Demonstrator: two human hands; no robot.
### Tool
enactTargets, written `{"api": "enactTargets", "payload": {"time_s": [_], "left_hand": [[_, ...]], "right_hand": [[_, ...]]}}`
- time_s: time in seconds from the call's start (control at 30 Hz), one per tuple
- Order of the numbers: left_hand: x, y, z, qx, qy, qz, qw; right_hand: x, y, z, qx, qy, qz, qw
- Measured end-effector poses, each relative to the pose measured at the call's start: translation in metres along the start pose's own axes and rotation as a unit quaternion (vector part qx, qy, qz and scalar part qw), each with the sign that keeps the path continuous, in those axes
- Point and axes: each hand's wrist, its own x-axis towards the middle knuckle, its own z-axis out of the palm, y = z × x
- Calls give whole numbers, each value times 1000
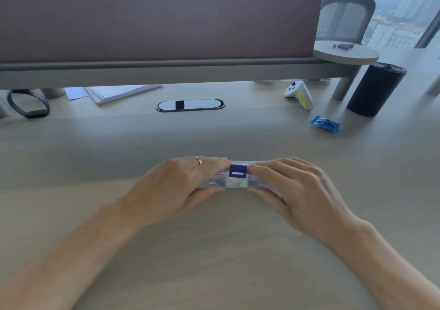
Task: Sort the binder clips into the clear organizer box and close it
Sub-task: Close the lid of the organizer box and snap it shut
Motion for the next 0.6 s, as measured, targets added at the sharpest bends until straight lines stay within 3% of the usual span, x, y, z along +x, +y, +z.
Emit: {"api": "enactTargets", "payload": {"time_s": [0.17,0.33,0.6], "left_hand": [[9,-5,-10,-78,-23,-34,996],[12,2,-6,-178,69,-76,979],[11,3,-5,-186,93,-84,974]], "right_hand": [[6,7,1,15,-3,14,1000],[11,8,2,30,-10,27,999],[9,9,2,26,-9,17,999]]}}
